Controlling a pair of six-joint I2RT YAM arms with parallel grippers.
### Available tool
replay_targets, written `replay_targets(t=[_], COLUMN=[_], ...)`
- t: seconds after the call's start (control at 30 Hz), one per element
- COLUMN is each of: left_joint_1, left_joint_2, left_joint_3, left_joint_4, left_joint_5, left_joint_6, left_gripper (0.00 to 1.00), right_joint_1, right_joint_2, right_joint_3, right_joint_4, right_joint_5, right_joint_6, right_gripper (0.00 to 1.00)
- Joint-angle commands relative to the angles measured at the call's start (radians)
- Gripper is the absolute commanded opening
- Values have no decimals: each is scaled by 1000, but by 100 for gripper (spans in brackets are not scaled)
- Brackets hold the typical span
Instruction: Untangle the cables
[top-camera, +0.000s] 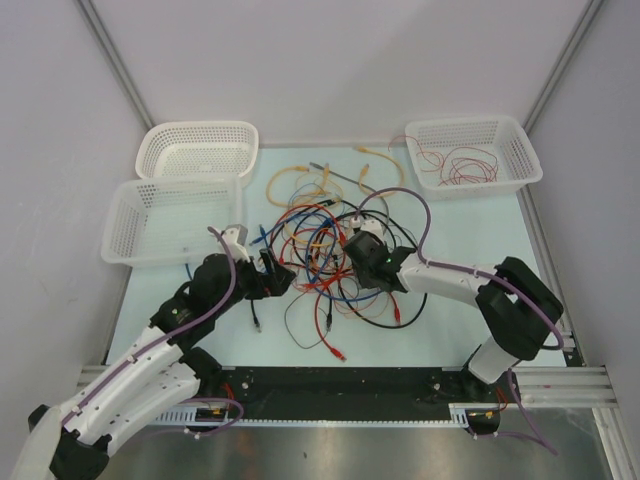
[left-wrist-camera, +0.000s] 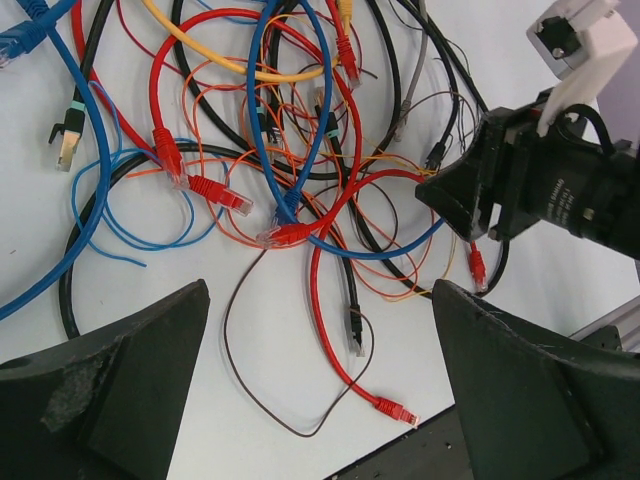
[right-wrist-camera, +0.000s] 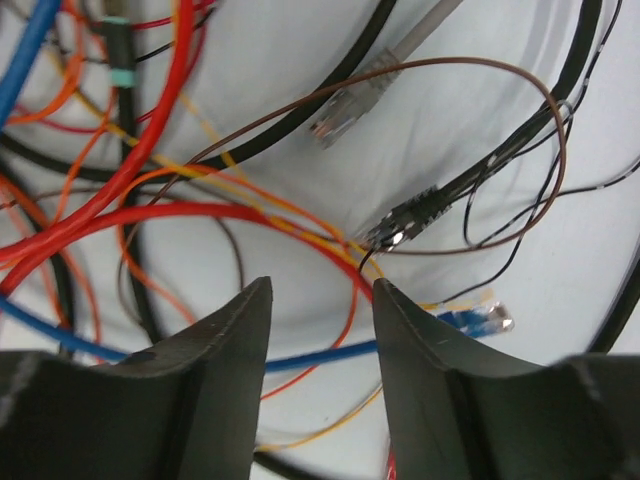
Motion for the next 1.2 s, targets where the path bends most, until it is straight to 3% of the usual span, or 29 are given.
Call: replay_targets(t=[0.0,0.1,0.2,0.3,0.47,0.7,0.83,1.17], left_joint_1=[0,1,1,0,0,1,0,1], left_joint_2=[-12,-5,1,3,6,-18,-51,-95], left_joint_3=[-11,-17,-14,-14,-16,24,46,79], left_joint_4=[-1,7,10,15,18,32,91,260], left_joint_5=[6,11,14,9,8,-12,-11,28], left_joint_6=[-12,-13,-12,-10,-10,30,50,50], left_gripper=[99,99,99,99,99,100,100,100], right_joint_1=[-45,-64,-67,-50,3,57,56,65], right_joint_2=[47,71,90,99,33,-332,-455,-538], right_joint_3=[2,2,2,2,2,92,161,270], right_joint_4=[56,71,71,59,33,15,6,-15], right_joint_5=[-15,-37,-73,-91,-88,-90,-90,-110], right_joint_6=[-22,-26,-20,-14,4,24,21,7], right_gripper=[53,56,46,32,0,0,0,0])
